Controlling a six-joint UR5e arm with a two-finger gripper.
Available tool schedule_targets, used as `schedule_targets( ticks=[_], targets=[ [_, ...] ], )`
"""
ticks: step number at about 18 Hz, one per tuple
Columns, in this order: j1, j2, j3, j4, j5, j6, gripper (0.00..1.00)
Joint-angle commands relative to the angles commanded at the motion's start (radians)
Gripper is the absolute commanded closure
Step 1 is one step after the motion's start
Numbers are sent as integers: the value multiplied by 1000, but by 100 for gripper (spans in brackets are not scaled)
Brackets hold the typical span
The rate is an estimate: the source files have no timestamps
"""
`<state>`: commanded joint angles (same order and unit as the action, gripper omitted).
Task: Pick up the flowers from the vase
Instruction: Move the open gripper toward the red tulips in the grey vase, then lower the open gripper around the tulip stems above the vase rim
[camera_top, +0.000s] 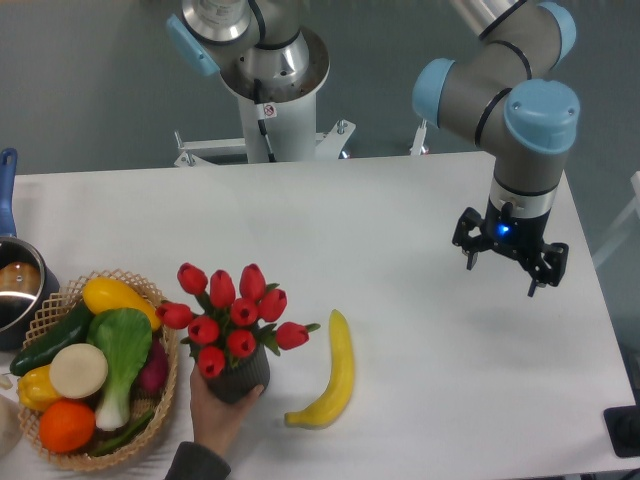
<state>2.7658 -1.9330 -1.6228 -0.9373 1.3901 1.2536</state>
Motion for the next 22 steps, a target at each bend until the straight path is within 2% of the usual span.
schedule_targets(
  ticks=[1,4,5,7,11,18,22],
  targets=[
    [5,17,-24,8,-32,-34,0],
    [14,38,-98,115,-161,-52,0],
    [8,54,-112,133,-190,-60,0],
    [-5,84,-138,137,-241,-66,0],
    [-60,109,-172,137,-364,-68,0],
    [-155,104,-172,141,-462,-148,0],
    [-141,112,-224,143,-721,-137,0]
  ],
)
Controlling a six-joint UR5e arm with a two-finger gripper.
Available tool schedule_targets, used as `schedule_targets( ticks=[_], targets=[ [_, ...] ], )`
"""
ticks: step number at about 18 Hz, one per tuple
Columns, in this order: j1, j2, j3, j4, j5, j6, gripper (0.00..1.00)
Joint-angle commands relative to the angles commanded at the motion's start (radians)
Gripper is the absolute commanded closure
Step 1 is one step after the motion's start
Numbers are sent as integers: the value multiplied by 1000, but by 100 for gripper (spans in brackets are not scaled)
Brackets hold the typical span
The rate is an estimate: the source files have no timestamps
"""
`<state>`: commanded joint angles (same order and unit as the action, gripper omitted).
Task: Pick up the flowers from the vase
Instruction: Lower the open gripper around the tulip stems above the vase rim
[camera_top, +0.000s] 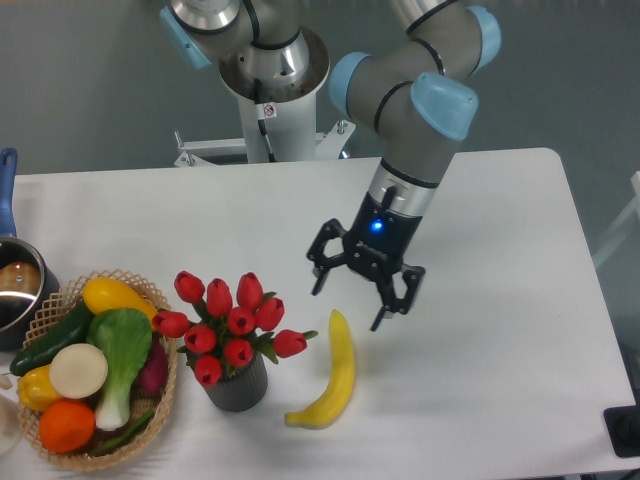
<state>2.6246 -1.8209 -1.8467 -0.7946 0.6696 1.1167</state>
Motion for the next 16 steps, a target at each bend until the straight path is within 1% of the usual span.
schedule_targets(
  ticks=[2,3,9,11,14,16],
  targets=[
    [-1,-5,-9,0,-98,8,0],
    [-8,-12,-9,-2,-128,6,0],
    [-18,-89,-2,0,-223,20,0],
    [-32,-95,0,0,-237,32,0],
    [-37,-115,7,2,-307,34,0],
    [-51,-123,18,2,-314,32,0]
  ],
)
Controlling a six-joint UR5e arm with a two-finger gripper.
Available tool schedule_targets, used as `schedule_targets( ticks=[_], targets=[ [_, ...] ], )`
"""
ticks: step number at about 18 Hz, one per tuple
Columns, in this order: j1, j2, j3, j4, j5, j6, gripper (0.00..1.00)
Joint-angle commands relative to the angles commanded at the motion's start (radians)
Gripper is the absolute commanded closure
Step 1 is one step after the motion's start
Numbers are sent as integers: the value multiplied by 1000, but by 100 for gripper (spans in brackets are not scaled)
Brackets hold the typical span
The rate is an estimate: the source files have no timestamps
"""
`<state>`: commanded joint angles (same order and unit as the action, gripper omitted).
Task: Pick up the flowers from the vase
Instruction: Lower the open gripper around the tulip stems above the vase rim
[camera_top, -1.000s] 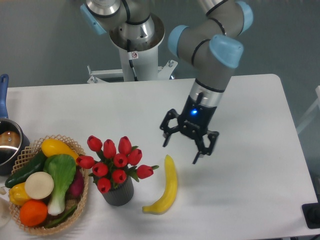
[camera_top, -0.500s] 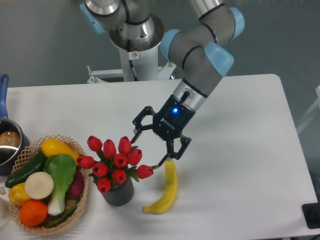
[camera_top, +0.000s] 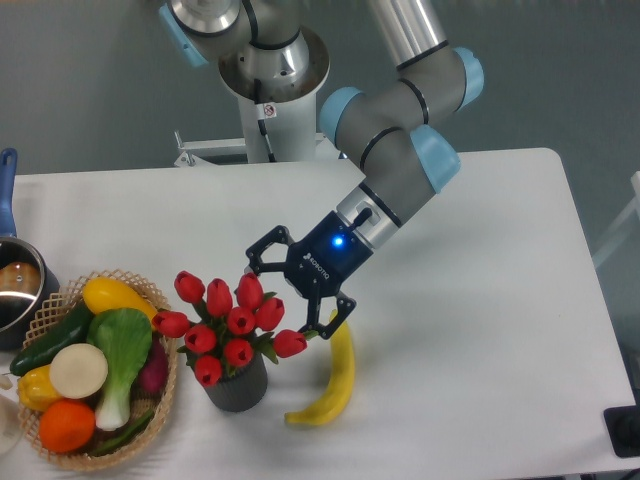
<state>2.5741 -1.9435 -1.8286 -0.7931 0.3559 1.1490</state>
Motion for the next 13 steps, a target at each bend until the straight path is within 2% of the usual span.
schedule_targets(
  ticks=[5,7,8,10,11,12,13],
  targets=[
    [-26,-32,20,0,-17,5,1],
    [-28,-34,18,0,-18,24,22],
    [-28,-34,17,0,-18,23,38],
    [-31,-34,14,-2,-18,23,79],
    [-29,-34,14,-2,-18,23,93],
    [-28,-34,15,-2,-18,23,100],
    [-25,-32,18,-2,-18,23,100]
  ],
)
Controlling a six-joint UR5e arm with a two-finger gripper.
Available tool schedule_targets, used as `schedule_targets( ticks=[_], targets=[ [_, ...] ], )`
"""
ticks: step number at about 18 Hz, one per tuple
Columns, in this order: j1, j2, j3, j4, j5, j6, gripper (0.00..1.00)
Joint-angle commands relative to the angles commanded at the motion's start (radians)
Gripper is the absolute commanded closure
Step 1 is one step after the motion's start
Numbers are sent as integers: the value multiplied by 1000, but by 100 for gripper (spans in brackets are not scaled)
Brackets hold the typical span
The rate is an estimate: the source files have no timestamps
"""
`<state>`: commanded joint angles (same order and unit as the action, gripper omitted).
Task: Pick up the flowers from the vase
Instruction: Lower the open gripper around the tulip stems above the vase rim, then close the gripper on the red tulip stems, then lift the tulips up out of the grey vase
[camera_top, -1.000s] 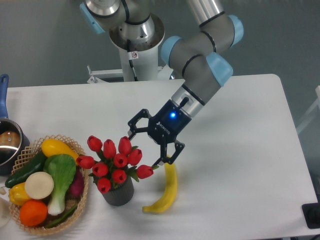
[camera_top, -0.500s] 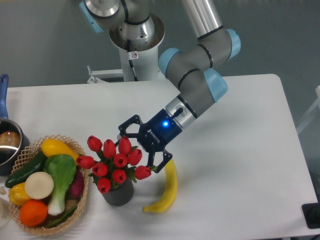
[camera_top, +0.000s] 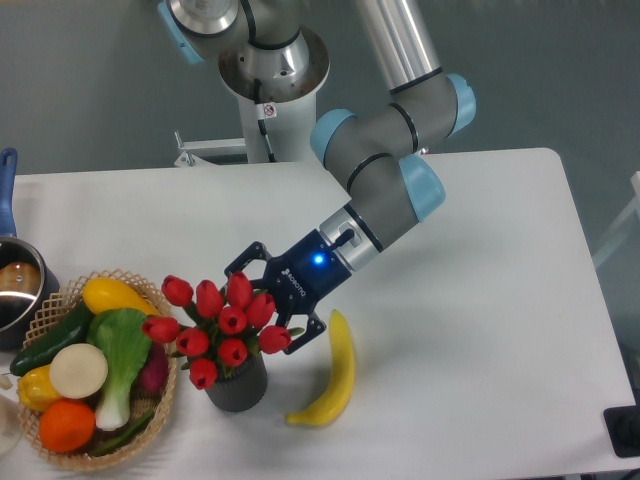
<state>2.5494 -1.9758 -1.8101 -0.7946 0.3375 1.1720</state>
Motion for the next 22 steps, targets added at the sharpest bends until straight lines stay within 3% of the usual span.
schedule_targets(
  ticks=[9,16,22],
  targets=[
    [11,12,0,0,-49,-32,100],
    [28,93,3,-2,-123,-138,100],
    [54,106,52,-2,-132,-187,100]
  ],
)
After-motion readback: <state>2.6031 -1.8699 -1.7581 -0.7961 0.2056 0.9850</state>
